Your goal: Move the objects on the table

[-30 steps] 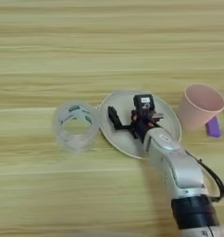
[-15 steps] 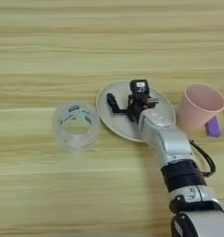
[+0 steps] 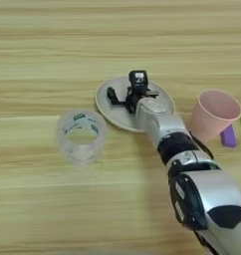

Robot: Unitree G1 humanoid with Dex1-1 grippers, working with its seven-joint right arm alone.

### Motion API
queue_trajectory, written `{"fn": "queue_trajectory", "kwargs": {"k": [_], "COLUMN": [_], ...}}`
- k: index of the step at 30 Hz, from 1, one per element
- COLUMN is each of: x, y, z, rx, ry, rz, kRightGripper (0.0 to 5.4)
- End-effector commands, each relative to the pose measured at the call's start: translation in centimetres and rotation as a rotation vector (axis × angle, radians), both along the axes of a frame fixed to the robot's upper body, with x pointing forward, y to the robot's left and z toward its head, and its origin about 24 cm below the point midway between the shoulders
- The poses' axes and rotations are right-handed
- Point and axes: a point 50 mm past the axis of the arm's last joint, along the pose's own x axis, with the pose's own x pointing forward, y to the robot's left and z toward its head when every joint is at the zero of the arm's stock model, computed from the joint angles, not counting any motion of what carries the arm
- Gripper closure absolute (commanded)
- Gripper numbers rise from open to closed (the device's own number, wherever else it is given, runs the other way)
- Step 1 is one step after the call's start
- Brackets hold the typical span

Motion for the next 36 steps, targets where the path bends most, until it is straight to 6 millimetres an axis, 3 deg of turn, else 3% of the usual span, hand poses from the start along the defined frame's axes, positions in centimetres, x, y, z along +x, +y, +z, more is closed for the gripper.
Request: {"fn": "queue_trajectory", "kwargs": {"k": [1,12,24,36], "x": [0.7,0.9,1.3,1.0], "y": [0.6,1.3,2.1,2.3], "z": [0.4,0.6,3.0,4.6], "rx": [0.008,-0.009,-0.088,-0.082], "ry": [0.013,-0.043,-0.231,-0.305], "rz": [0.006,0.049,0.085,0.084], "kRightGripper": [0.03,0.03,0.03,0.03]}}
